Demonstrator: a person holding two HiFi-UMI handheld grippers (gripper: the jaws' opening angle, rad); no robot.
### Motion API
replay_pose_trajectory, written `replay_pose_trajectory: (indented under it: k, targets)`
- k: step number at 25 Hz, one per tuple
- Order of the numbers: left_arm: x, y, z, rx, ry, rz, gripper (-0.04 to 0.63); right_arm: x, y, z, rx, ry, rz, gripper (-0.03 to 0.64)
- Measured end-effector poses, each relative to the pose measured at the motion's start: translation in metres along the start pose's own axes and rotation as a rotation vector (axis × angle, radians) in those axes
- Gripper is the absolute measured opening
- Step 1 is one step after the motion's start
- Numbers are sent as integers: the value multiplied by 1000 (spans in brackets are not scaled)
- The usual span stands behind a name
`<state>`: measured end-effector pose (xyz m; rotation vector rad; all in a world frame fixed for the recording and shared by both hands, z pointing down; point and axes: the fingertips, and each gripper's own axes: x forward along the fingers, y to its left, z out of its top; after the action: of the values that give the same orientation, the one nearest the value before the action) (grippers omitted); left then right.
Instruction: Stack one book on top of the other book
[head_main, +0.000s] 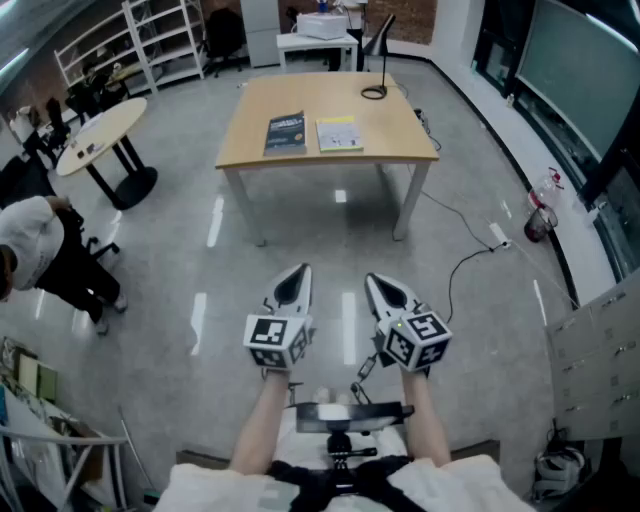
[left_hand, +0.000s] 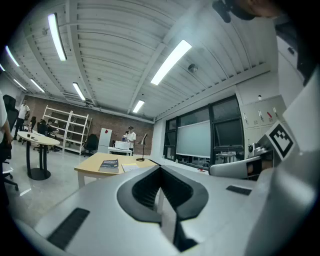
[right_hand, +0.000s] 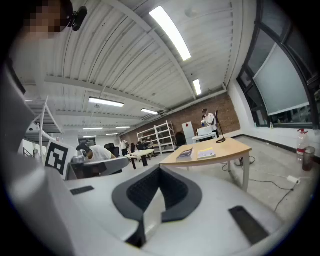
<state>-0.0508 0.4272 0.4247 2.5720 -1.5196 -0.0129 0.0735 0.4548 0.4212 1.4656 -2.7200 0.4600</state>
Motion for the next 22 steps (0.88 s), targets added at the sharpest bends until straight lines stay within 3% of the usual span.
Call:
replay_pose_trajectory:
  k: [6,10,22]
  targets:
    - [12,6,9,10,-30,-6,0,13,-2,7,-30,-17,5,2]
    - [17,7,5,21,-7,-13,0,19,-1,5,-39,1,14,2]
    - [38,12,2,-4,-3,13,0,27,-30,13,26,-19,1,2]
